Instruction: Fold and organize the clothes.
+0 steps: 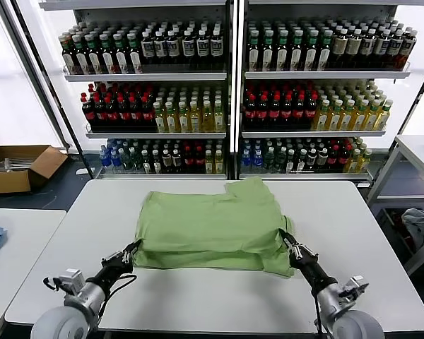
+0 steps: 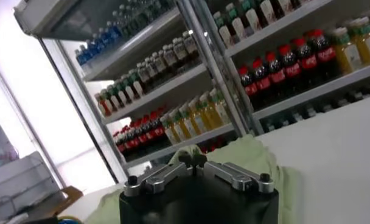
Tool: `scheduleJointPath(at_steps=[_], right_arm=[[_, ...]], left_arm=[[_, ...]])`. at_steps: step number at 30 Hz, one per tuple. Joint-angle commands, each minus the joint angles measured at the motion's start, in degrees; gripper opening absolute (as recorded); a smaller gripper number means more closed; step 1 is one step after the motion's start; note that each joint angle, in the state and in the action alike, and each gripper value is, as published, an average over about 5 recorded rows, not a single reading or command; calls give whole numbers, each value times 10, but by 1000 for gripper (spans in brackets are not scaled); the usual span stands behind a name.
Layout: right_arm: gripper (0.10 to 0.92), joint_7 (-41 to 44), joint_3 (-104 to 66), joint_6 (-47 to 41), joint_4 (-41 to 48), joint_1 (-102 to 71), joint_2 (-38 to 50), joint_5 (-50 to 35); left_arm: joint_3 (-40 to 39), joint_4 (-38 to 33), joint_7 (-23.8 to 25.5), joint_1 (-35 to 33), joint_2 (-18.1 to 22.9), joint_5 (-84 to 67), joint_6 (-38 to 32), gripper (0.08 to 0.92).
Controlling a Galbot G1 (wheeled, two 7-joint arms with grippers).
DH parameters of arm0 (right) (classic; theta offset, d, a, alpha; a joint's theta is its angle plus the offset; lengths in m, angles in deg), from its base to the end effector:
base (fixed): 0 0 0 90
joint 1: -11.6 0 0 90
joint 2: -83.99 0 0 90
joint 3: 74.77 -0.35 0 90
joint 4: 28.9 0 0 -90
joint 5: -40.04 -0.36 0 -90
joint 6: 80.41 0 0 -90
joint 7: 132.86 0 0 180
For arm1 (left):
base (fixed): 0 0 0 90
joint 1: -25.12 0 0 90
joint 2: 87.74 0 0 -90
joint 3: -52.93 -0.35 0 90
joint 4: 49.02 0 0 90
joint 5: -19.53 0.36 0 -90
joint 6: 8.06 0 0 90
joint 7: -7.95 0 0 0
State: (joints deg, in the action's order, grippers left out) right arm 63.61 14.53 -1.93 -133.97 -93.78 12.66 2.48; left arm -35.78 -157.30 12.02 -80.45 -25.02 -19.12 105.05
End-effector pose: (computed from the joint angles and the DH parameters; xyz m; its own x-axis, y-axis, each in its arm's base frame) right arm 0.2711 -0.0861 -0.3251 -0.9120 -0.3978 0.1006 -0.3353 0.8639 0.3758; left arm 0.2736 0.1155 -0.2913 -0.8996 0.2656 0.3467 0.1912 0.9532 -0.2341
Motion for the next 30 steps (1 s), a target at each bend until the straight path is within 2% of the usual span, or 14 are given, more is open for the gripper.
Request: scheduleJointPath(at_steps=[1,8,12,16,21,24,30], right_arm=[[276,-8,32,-12,51,53,1,47],[476,-38,-4,-21,9,11,15,89],[580,-60,-35,-41,-35,-46,25,118],[692,-64,-56,-49,-76,-115,30,134],[805,-59,-56,-48,-83,-159,27,153],[772,-59,-43,-50,-77,-153,22,158],[599,-64,-12,-54,-74,-133,16,164]], left_arm=[[-38,105,-10,106,-7,-20,8,159],[-8,90,-22,70,-18,0,19,366],[13,45,-28,13,-25,14,24,479],[19,9,-14,-45,-23,44,25,592],[6,24,0,-58,-7,73,23,739],[-1,37,3,-46,-2,73,22,756],[-7,47,5,-31,-4,70,24,595]])
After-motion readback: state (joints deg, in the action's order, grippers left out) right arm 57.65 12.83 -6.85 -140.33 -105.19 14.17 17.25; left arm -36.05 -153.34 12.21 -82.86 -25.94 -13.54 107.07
